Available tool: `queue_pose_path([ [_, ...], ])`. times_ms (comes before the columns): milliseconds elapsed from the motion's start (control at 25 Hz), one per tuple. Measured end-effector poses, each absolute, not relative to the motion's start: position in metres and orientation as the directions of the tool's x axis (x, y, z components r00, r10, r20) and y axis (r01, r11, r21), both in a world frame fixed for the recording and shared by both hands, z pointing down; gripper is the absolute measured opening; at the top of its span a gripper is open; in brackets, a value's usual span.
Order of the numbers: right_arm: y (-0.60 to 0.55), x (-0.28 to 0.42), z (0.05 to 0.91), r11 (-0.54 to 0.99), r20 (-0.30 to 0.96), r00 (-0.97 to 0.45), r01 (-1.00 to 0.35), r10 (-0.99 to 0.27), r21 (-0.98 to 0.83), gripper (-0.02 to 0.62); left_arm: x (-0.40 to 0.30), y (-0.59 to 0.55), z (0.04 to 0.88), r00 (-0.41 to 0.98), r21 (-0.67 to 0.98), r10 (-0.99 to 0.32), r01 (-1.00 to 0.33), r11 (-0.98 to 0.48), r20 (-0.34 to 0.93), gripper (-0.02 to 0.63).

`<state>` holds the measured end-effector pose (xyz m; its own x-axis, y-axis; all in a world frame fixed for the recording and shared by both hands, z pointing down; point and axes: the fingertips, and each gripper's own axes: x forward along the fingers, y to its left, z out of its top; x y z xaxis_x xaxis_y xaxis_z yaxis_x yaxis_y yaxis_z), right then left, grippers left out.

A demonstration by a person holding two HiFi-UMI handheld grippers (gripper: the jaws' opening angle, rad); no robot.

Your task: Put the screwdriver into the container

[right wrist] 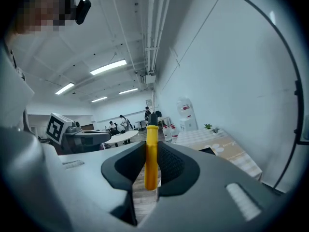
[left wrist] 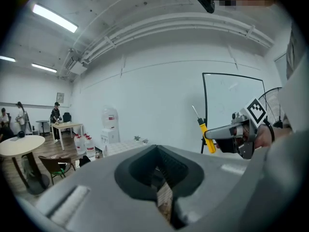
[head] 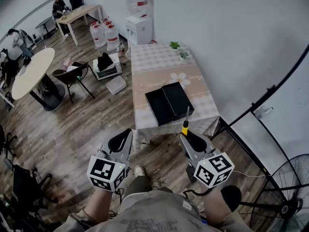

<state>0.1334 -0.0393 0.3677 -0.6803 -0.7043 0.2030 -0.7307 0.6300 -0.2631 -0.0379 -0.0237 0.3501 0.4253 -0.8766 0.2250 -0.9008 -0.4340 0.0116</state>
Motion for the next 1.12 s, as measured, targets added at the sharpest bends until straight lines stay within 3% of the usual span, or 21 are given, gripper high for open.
queue_pose_path([
  [520,-0.167,0.098,0.458,0.573,0.380,-0.654,-0.757,-0.654,-0.314,0.103,-0.065,-0.139,0.412,0.436,0.064,-0.842,-0.896,-0.439,0.318,0.000],
  [1120,-0.286,0.055,0.625,0.432,0.724,-0.538,-0.828,-0.431,-0.358,0.104,-0.088,-0.300,0.527,0.567,0.237,-0.635,-0.814,-0.531,0.525,0.000],
])
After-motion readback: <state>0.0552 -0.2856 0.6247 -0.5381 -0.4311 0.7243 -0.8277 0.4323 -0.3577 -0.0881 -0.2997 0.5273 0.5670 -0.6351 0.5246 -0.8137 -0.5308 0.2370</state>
